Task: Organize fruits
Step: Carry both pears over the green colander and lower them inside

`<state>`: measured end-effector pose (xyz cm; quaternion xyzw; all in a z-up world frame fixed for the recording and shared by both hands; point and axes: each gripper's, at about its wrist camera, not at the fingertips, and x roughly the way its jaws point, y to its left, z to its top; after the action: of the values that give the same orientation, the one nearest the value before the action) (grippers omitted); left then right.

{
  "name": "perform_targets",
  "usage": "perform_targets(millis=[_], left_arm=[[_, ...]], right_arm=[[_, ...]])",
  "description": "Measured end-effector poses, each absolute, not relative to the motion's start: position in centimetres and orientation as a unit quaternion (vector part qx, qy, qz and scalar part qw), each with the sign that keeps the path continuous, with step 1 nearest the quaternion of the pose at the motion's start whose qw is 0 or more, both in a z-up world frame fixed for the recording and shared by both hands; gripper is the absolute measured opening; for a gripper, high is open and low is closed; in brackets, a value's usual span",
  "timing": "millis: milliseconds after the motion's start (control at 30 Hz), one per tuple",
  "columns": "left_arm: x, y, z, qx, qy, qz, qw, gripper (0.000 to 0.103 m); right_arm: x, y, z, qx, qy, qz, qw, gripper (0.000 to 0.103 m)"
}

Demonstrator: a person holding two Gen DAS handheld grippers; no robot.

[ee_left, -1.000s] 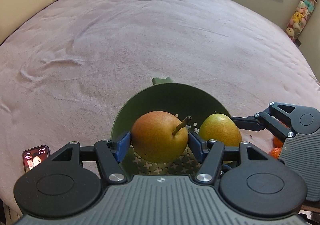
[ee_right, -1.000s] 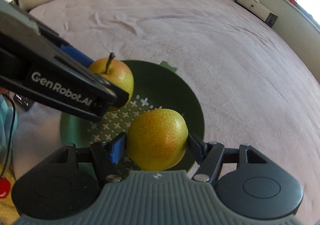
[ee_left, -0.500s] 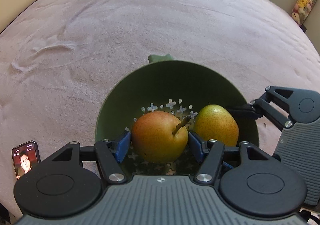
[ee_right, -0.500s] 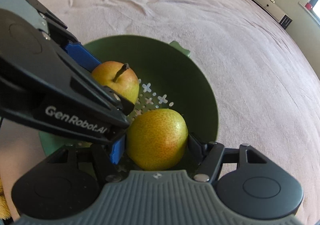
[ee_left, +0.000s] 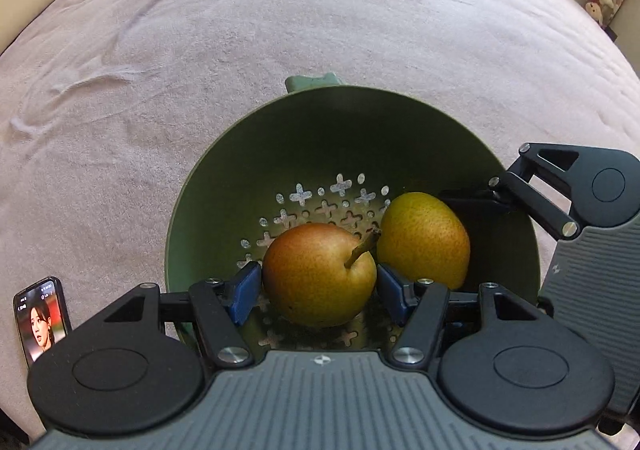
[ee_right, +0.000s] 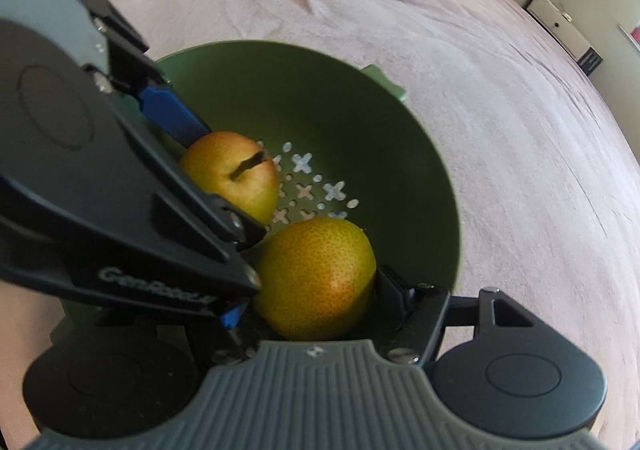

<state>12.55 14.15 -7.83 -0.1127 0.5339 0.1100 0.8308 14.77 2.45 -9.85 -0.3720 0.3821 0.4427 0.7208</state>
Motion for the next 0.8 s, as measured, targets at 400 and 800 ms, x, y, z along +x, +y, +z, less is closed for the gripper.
perform_targets(millis=[400,800], left_arm=[[12.4,14.2,-8.0,-0.115,0.54,0.113,0.826,0.073],[12.1,14.8,-6.7,-0.139,0.532,0.127,0.825,0.079]], right_arm=[[14.5,2.8,-9.4,-0.386,0.385,0.441,0.713,0.064],[14.9,2.5,-7.3,-0.378,0.394,0.431,0.719,0.075]])
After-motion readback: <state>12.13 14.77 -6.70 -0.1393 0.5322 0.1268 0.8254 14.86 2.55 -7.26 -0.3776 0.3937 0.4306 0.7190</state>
